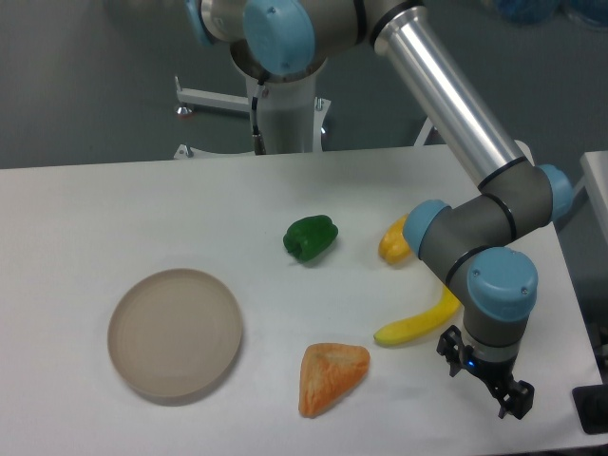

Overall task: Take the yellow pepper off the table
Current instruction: 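Move the open gripper up and over the yellow pepper, then lower the gripper around the yellow pepper and close on it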

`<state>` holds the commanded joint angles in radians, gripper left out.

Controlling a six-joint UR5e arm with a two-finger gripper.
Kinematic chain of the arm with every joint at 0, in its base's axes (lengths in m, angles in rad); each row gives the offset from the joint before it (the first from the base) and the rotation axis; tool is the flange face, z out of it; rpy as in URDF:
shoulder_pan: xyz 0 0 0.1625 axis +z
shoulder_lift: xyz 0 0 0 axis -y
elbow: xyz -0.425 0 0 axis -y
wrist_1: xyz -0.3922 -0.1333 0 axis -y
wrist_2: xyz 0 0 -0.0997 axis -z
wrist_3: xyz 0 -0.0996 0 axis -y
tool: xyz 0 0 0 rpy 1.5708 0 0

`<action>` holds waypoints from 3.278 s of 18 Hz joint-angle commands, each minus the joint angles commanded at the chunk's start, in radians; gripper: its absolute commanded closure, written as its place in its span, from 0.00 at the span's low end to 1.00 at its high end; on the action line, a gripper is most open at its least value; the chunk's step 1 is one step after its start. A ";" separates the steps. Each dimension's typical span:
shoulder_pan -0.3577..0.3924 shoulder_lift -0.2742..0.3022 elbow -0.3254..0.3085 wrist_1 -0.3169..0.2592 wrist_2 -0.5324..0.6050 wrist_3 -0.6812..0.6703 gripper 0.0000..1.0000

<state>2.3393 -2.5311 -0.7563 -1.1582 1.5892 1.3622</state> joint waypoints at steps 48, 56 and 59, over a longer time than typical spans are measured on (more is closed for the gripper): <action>0.084 0.552 -0.853 -0.049 0.137 0.054 0.00; 0.080 0.551 -0.867 -0.049 0.126 0.048 0.00; 0.078 0.549 -0.870 -0.049 0.126 0.043 0.04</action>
<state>2.4176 -1.9819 -1.6260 -1.2072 1.7150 1.4051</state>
